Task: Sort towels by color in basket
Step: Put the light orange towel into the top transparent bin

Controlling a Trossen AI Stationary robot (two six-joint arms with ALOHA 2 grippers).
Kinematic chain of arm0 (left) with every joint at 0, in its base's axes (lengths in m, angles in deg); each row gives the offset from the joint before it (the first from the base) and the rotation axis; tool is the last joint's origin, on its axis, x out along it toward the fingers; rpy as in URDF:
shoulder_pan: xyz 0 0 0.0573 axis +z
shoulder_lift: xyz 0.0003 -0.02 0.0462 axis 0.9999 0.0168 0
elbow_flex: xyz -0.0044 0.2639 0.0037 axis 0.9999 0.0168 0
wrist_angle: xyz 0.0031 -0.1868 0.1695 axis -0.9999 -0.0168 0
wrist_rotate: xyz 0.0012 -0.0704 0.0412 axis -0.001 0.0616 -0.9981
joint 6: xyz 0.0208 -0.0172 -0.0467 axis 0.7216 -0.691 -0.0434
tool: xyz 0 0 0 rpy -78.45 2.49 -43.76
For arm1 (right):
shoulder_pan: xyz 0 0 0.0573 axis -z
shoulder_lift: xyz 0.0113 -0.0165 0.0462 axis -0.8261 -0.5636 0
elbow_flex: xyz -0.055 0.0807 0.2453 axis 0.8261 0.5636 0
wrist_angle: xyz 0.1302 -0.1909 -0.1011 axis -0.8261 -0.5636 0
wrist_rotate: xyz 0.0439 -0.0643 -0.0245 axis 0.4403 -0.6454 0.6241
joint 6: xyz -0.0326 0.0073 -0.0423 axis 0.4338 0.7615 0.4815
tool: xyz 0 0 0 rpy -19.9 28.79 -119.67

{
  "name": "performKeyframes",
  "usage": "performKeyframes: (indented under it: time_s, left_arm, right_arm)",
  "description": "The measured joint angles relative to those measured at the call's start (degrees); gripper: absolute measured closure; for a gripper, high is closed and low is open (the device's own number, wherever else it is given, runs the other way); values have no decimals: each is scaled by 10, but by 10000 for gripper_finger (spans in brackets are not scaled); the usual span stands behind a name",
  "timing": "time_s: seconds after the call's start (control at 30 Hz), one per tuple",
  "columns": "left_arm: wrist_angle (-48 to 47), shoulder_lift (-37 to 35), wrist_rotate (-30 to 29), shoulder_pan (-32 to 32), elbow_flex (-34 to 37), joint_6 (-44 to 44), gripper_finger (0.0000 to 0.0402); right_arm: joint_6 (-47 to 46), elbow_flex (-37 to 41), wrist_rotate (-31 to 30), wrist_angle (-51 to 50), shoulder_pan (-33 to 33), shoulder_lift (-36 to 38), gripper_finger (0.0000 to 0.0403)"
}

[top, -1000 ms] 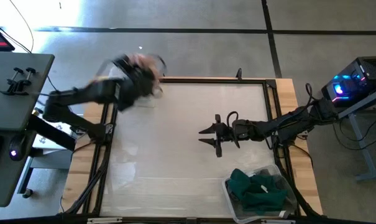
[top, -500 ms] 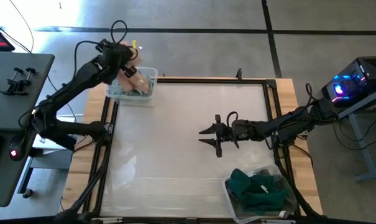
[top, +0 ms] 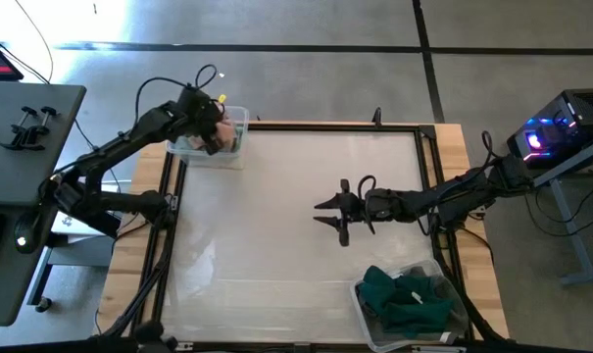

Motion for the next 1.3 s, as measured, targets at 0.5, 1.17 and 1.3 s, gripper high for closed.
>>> performKeyframes:
  time_s: [0.5,1.17,1.3]
  left_arm:
    - [114,0,32,77,78,-37,300]
    - [-214,0,2,21,-159,-224,219]
    - [-220,-1,2,15,-192,-230,230]
  right_arm:
    - [0,0,-1,1,0,0,258]
    - [0,0,-1,1,2,0,258]
    - [0,0,-1,1,2,0,258]
